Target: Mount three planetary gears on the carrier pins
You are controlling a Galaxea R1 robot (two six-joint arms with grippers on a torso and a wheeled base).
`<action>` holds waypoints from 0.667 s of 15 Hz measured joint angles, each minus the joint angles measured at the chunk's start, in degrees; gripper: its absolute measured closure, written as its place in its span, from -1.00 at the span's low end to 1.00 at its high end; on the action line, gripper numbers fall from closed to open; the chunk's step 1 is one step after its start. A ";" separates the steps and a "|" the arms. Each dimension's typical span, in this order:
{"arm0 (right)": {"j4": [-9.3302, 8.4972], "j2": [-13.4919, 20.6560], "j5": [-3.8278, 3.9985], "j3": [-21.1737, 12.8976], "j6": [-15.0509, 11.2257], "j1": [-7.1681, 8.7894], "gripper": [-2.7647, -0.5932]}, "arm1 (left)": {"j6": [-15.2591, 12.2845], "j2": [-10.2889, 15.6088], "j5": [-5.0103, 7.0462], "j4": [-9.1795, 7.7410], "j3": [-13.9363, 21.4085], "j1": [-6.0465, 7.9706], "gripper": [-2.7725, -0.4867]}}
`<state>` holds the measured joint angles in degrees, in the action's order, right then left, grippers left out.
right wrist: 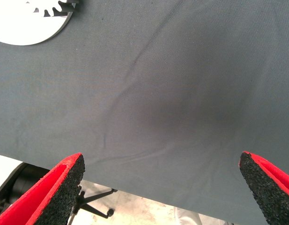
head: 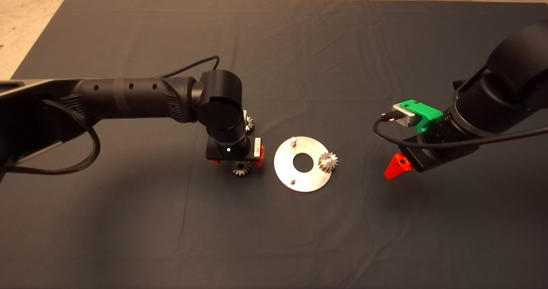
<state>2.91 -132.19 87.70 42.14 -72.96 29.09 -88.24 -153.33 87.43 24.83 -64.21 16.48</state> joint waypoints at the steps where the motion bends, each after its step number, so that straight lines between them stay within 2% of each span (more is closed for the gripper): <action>1: 0.00 0.00 0.00 0.00 0.02 0.01 -0.72 | -0.39 0.00 0.00 -0.02 0.19 0.00 -0.75; 6: 0.00 -0.02 0.00 0.00 0.01 -0.01 -0.72 | -1.07 -0.02 0.00 -0.02 0.25 0.00 -0.75; 10: 0.00 -0.02 0.00 0.00 0.02 -0.01 -0.72 | -1.26 -0.15 -0.02 -0.02 0.25 0.00 -0.65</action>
<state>2.91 -132.22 87.70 42.14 -72.94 29.08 -89.49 -153.48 87.41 24.81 -63.96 16.48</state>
